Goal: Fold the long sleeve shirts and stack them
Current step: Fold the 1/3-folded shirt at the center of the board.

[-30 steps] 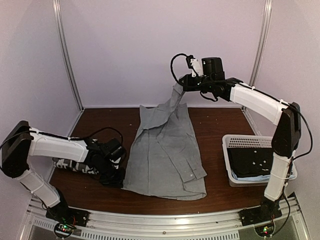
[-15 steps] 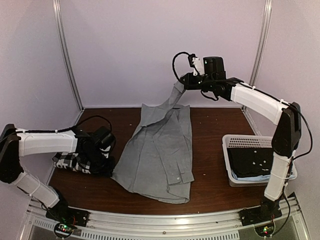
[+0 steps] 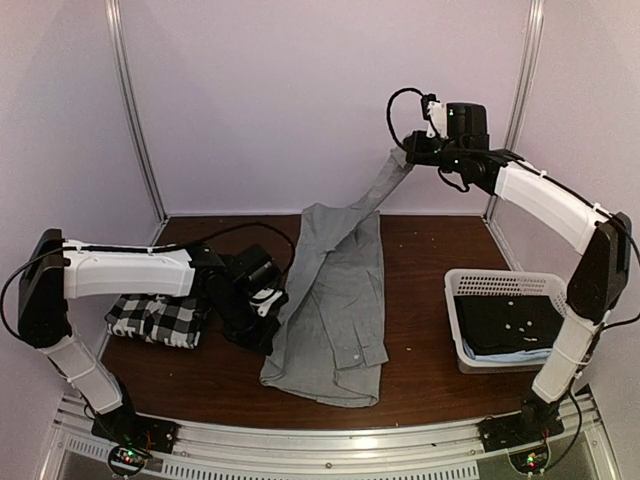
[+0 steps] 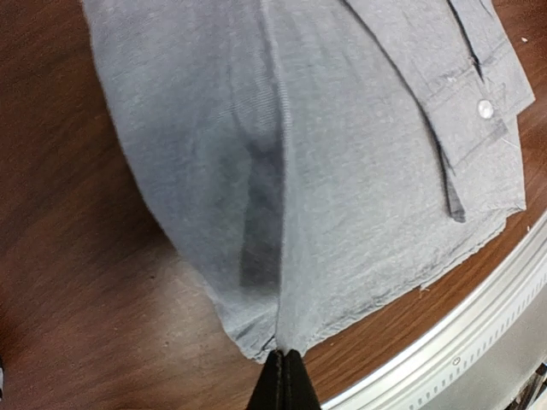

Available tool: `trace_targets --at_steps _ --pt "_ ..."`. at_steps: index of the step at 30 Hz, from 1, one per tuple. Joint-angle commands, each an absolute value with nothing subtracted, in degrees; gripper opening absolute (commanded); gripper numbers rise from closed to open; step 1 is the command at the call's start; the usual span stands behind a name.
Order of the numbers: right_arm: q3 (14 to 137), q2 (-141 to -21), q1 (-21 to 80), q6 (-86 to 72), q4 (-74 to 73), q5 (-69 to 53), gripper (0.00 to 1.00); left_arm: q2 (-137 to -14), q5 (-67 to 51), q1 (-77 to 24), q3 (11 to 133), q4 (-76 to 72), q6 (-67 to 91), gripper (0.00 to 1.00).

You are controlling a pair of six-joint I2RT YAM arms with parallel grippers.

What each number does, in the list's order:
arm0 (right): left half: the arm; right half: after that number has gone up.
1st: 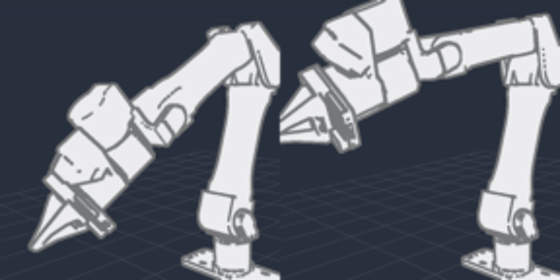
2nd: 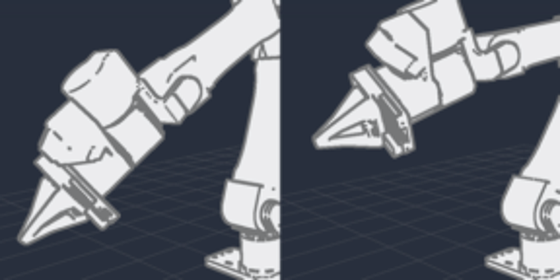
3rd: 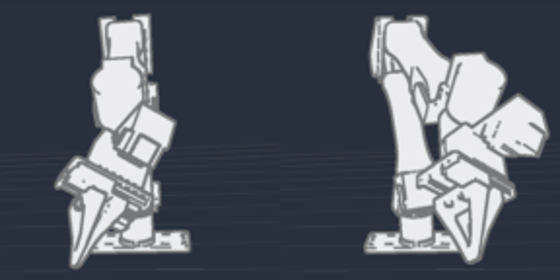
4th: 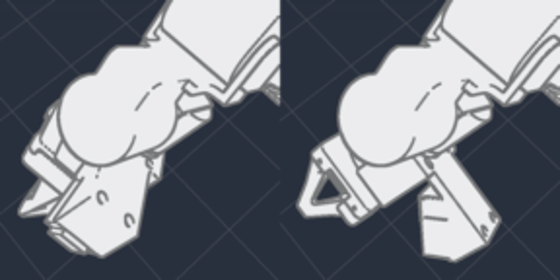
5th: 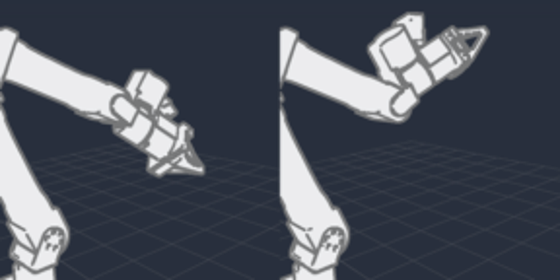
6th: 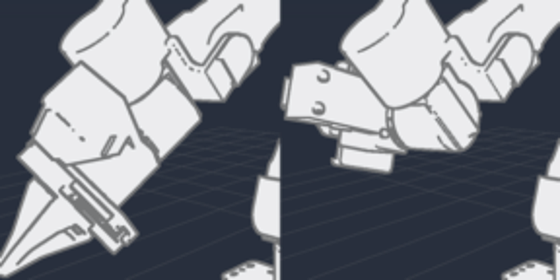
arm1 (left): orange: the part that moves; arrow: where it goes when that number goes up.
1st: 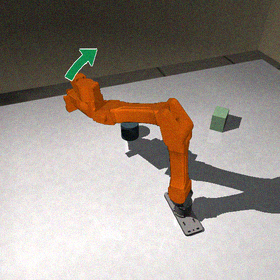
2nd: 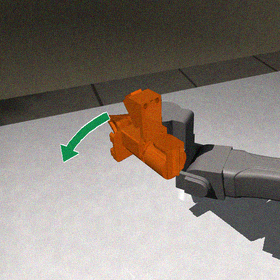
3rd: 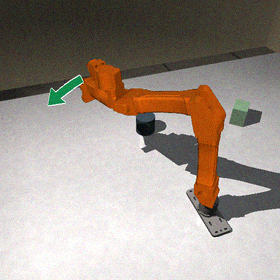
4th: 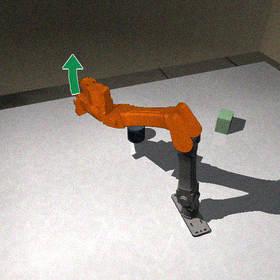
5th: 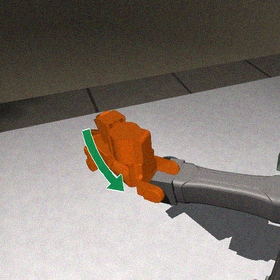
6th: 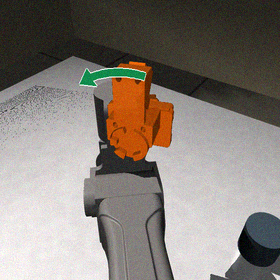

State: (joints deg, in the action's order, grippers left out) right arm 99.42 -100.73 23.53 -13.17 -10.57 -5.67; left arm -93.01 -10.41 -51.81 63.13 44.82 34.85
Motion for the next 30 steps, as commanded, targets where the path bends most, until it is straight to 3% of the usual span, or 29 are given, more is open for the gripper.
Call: trace_targets --at_steps 1,30 --pt "96.5 -96.3 23.4 -11.6 -9.8 -1.4 0.00 -94.6 -17.7 -53.2 66.3 43.8 28.8 0.00" --pt "96.5 -100.3 22.3 -12.3 -12.2 -3.7 0.00 -102.2 -31.9 -54.6 74.5 43.2 20.0 0.00"
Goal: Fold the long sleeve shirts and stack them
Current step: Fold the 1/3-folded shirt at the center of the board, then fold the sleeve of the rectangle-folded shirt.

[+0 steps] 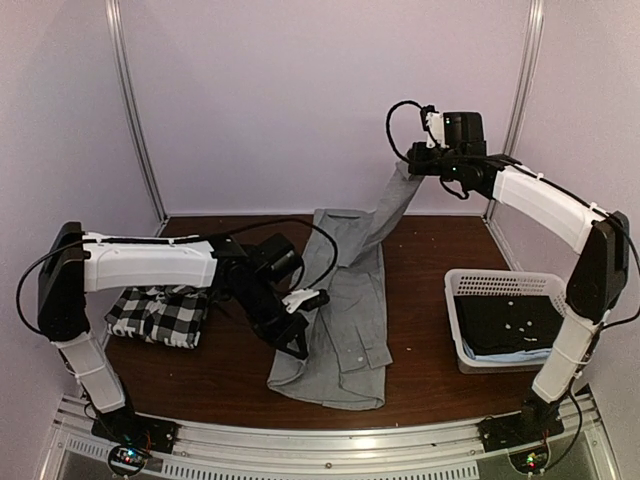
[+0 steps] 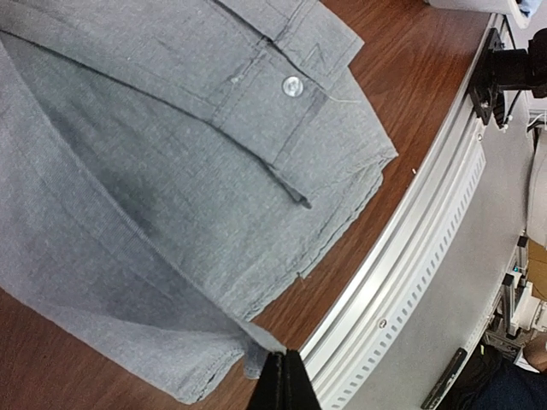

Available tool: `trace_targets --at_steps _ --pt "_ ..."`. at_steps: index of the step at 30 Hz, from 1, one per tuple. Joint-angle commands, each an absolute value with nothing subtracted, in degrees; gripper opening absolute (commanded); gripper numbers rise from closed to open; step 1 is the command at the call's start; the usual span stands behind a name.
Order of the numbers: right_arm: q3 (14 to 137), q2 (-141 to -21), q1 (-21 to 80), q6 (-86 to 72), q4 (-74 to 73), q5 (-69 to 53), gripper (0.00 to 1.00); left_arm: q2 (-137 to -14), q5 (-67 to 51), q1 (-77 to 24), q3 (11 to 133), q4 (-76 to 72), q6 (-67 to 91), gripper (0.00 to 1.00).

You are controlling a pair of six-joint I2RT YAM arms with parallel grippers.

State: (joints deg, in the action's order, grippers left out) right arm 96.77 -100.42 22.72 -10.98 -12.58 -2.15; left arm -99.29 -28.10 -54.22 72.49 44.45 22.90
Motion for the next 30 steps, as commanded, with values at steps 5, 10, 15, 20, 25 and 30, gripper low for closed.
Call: trace_targets --at_steps 5,10,15,20,25,30 --pt "95.4 -99.8 22.3 -12.7 -12.3 -4.6 0.00 -104.5 -33.9 -54.6 72.7 43.2 18.4 0.00" --pt "92.8 -98.7 22.5 -13.9 -10.8 -6.5 0.00 -105.6 -35.1 -54.6 70.5 41.1 18.8 0.00" --pt "90.3 -97.9 22.8 -15.1 -9.9 -9.6 0.00 -105.8 -34.2 -54.5 71.6 39.4 19.6 0.25" --pt "87.0 -96.8 23.6 -15.9 -8.9 -12.5 0.00 -104.1 -32.5 -51.9 75.2 37.2 22.2 0.35" --pt "84.4 -96.0 25.2 -17.1 -7.5 -15.1 0.00 -104.5 -28.5 -45.9 80.2 32.4 26.2 0.36" --pt "82.6 -95.7 27.5 -17.9 -7.0 -16.3 0.00 -109.0 -25.4 -39.5 85.7 26.1 27.4 0.36"
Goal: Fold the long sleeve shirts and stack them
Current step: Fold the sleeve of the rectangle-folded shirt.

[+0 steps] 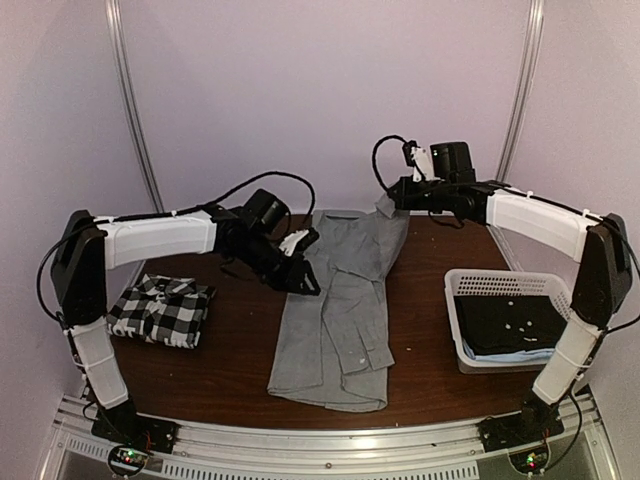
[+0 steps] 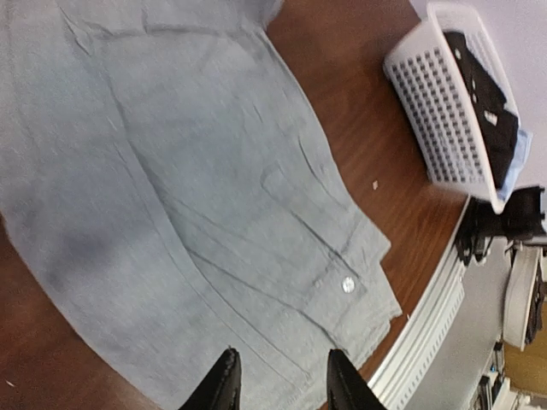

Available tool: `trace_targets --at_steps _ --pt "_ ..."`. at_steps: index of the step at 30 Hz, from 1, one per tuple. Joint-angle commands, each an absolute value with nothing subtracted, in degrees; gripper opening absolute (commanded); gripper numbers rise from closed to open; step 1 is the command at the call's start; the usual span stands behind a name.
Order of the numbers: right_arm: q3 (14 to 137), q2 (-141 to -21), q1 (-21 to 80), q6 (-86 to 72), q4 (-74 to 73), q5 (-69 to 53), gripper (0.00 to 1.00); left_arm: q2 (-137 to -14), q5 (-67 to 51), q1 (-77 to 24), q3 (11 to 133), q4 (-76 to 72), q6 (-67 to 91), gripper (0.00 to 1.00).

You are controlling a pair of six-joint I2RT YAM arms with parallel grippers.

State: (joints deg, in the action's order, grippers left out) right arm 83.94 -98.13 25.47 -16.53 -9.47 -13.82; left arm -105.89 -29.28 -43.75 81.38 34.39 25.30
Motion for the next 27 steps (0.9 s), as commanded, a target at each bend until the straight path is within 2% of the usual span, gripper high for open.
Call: trace_targets --at_steps 1,14,21,27 --pt "82.2 -95.7 27.9 -18.2 -6.9 -16.6 0.00 -110.3 -26.0 -37.9 86.8 24.6 27.7 0.35" --pt "78.3 -94.8 34.6 -20.8 -6.9 -20.4 0.00 -135.7 -27.1 -30.8 109.7 4.2 32.6 0.34" --pt "76.0 -94.4 38.7 -21.6 -8.7 -21.7 0.00 -152.1 -27.6 -27.3 129.0 3.6 37.5 0.34" --pt "75.1 -94.3 41.0 -22.0 -11.1 -24.0 0.00 -160.2 -27.7 -24.3 134.1 0.4 42.8 0.34"
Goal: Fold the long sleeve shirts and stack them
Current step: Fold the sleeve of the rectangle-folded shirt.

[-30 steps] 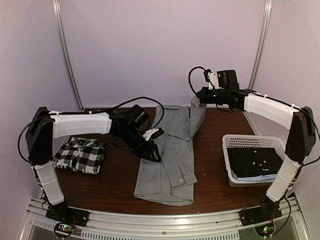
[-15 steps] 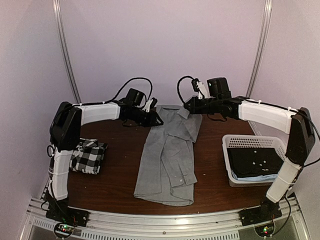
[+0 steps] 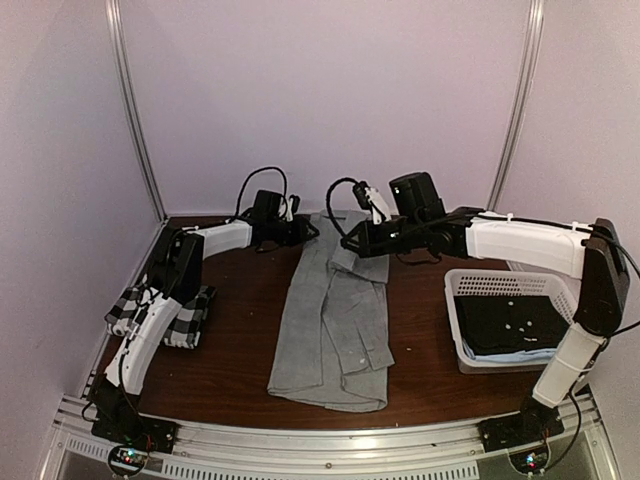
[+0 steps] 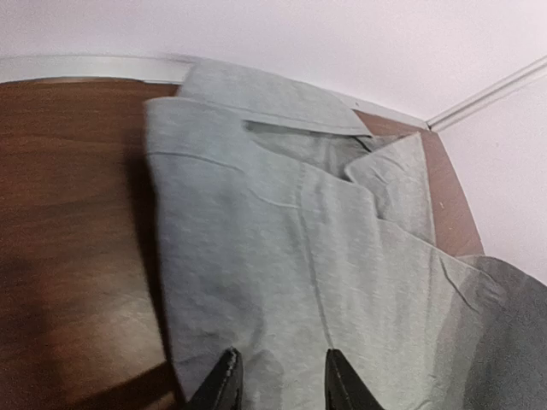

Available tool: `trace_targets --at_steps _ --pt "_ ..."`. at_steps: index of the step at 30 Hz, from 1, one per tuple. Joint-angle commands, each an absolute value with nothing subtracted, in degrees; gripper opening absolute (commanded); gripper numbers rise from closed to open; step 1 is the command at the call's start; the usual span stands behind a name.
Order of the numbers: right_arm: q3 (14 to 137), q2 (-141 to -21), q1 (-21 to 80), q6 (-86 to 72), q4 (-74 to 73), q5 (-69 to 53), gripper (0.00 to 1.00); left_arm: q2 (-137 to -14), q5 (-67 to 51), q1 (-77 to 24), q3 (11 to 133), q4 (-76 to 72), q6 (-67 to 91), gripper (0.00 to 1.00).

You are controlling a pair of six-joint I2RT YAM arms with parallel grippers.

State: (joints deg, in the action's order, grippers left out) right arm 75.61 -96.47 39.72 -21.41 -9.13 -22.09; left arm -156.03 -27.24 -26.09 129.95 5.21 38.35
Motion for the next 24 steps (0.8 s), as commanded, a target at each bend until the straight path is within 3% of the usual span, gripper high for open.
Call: trace_targets --at_steps 1,8,24 --pt "75.3 -94.5 41.6 -21.9 -11.7 -24.1 0.00 -161.3 -27.6 -24.1 135.7 0.8 42.9 0.34" --pt "75.5 -96.2 46.1 -20.6 -14.9 -24.9 0.00 -161.7 -22.8 -23.8 136.5 3.0 43.2 0.33" --pt "74.6 -103.5 54.7 -16.1 -24.2 -25.8 0.00 -158.6 -25.1 -22.6 134.4 2.3 41.7 0.33"
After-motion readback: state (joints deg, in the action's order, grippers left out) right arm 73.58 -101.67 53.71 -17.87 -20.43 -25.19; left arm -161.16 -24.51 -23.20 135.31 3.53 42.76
